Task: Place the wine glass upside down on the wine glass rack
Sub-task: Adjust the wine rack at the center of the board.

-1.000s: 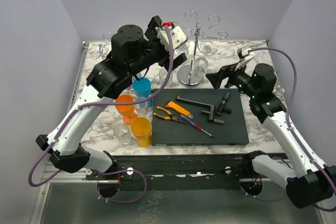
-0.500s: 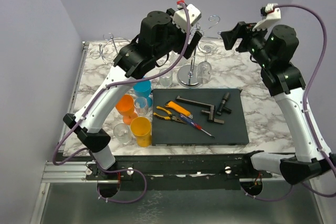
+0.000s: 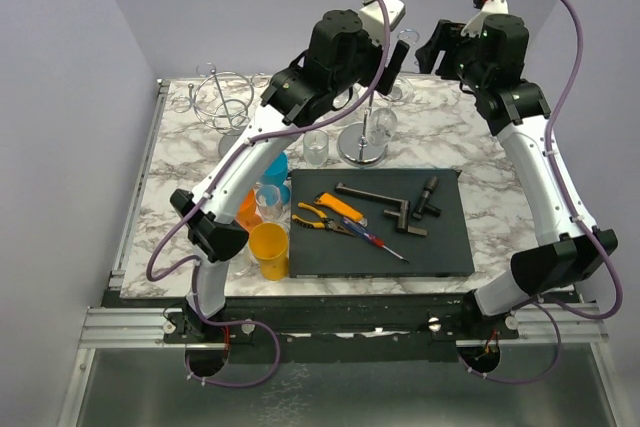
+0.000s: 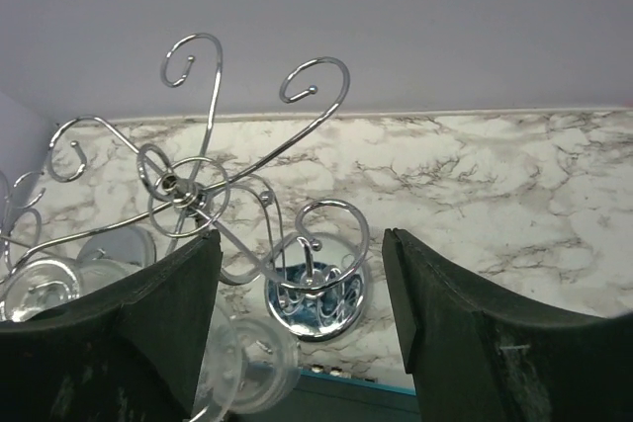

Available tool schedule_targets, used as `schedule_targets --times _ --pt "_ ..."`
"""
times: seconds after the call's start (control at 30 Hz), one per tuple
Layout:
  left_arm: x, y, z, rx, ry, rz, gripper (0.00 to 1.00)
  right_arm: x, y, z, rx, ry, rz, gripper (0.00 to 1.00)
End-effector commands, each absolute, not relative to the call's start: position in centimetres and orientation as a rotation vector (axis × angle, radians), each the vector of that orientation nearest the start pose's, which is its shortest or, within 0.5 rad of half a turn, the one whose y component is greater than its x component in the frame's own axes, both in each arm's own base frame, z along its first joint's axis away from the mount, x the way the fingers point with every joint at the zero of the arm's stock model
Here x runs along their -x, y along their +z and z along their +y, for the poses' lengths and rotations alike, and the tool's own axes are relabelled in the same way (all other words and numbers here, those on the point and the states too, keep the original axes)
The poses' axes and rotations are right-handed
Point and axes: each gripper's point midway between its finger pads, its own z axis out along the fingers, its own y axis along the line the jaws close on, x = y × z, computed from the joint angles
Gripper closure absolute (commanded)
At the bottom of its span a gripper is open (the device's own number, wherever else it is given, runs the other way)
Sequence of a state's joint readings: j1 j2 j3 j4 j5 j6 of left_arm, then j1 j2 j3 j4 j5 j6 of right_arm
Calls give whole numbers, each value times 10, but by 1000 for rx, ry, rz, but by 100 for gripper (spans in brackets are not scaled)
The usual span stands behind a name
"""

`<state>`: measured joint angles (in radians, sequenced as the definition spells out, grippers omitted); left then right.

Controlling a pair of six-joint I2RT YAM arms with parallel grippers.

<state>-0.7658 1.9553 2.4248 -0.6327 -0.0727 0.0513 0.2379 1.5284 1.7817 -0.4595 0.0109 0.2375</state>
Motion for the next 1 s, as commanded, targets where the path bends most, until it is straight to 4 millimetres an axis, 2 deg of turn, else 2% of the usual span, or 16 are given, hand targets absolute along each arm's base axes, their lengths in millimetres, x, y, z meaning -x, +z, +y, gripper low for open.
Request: schedule_targets --times 0.0,0.27,0.47,0.8,0.9,0.97 --pt "-424 437 -365 -545 -423 1662 19 -460 405 110 -43 367 1804 29" --pt "-449 421 -362 -489 -431 1691 20 -468 385 110 -50 434 1833 34" --pt "-468 412 -362 -471 -512 1707 29 -475 373 113 -57 463 1857 38" --pt "-463 414 -379 -529 -675 1690 31 -483 354 106 -84 475 1892 41" --pt "-463 412 -384 -536 -699 1687 32 -483 349 106 -89 482 1900 45" --pt "-465 409 -385 -540 -705 1690 35 -482 346 107 -88 490 1904 51"
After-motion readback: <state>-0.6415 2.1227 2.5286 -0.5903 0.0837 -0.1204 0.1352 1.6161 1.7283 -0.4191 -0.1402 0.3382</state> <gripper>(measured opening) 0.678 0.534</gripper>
